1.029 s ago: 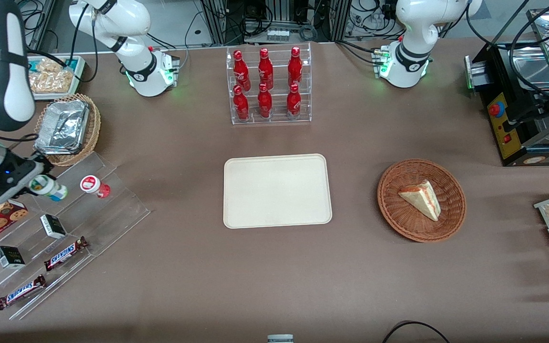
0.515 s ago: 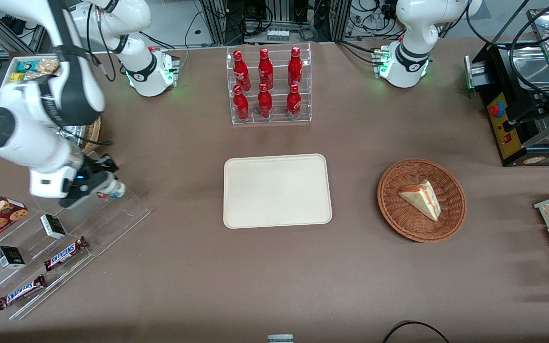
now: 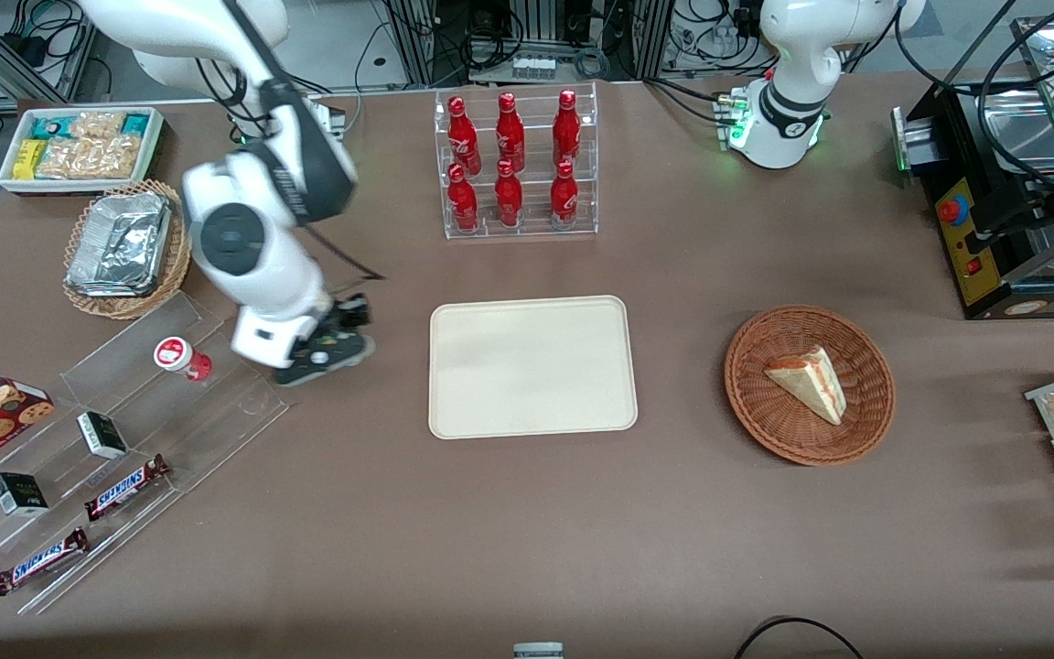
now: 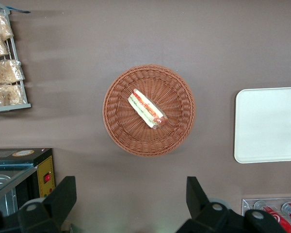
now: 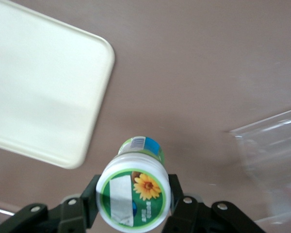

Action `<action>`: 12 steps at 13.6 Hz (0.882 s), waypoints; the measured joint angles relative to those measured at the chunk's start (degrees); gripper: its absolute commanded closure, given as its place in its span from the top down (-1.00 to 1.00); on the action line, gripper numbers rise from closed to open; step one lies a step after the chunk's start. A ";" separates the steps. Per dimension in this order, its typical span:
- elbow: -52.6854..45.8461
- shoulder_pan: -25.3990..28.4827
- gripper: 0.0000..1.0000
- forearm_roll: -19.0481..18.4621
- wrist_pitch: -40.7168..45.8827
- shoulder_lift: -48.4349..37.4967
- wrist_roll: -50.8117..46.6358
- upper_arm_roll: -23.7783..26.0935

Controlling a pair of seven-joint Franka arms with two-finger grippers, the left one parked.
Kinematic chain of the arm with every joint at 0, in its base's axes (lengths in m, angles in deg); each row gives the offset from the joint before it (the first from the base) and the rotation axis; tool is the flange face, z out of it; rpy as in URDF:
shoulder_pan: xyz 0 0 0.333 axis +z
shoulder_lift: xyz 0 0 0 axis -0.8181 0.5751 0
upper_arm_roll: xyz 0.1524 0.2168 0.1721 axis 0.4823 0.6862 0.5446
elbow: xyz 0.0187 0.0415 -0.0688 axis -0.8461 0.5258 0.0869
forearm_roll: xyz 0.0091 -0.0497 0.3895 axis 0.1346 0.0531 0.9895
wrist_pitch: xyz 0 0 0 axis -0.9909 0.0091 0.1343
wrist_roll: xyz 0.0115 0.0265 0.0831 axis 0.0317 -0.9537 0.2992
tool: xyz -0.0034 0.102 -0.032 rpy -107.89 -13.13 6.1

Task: Place green gum on tray
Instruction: 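Lift the gum tub and carry it over the cream tray, then lower the gum tub onto the tray center and open the right gripper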

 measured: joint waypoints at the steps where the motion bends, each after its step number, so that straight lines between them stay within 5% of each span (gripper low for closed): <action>1: -1.91 1.84 -1.00 0.91 -0.04 2.09 -3.84 -0.04; 12: -18.69 15.60 -1.00 3.79 -8.87 21.92 -32.08 -0.08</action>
